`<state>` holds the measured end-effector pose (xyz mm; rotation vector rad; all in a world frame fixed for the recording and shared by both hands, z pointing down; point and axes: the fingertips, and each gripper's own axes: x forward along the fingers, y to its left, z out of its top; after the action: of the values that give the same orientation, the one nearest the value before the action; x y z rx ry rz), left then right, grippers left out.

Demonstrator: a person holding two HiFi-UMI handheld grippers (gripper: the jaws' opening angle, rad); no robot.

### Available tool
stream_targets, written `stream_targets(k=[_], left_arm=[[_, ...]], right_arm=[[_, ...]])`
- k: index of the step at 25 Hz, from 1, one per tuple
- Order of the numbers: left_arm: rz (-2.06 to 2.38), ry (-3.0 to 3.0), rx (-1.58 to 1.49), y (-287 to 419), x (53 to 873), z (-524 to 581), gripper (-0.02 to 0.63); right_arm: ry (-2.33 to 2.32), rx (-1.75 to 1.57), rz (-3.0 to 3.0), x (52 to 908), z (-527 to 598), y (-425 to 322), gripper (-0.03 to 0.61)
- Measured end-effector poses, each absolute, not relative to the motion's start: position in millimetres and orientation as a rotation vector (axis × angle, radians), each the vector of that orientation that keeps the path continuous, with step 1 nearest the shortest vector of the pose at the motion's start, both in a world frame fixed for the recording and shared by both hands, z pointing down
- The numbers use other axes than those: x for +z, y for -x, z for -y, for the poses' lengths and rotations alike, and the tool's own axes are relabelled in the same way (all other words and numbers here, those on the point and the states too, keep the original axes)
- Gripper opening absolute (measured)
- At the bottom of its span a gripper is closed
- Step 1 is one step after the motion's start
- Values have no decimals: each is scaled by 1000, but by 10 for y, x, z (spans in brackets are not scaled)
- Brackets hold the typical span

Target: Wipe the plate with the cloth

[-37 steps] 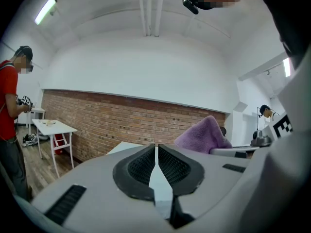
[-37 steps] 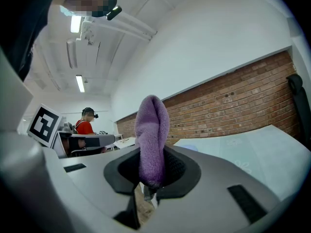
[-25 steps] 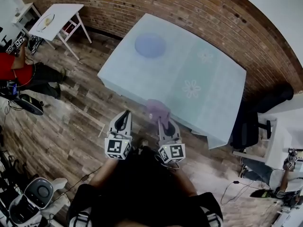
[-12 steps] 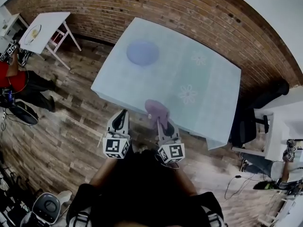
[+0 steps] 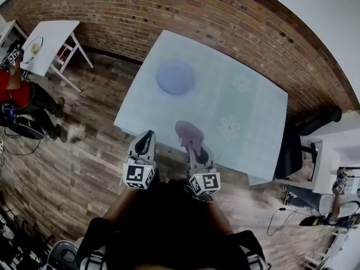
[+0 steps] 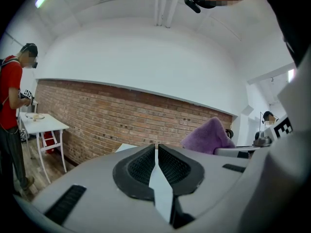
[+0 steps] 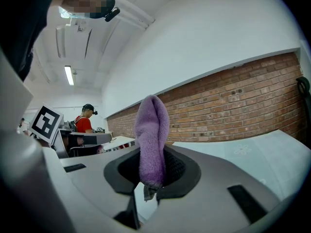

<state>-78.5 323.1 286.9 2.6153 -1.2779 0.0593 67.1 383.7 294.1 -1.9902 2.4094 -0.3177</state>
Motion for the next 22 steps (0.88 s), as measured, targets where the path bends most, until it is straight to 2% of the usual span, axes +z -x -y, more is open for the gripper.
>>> stream_targets(k=[10, 22], left_arm=[[1200, -2621, 121, 1073, 3122, -2559, 46], [1257, -2571, 136, 608, 3178, -2276, 46]], right_arm=[[2033, -330, -2337, 2975, -3065, -308, 74], [1938, -373, -2394, 3056, -2773, -674, 74]])
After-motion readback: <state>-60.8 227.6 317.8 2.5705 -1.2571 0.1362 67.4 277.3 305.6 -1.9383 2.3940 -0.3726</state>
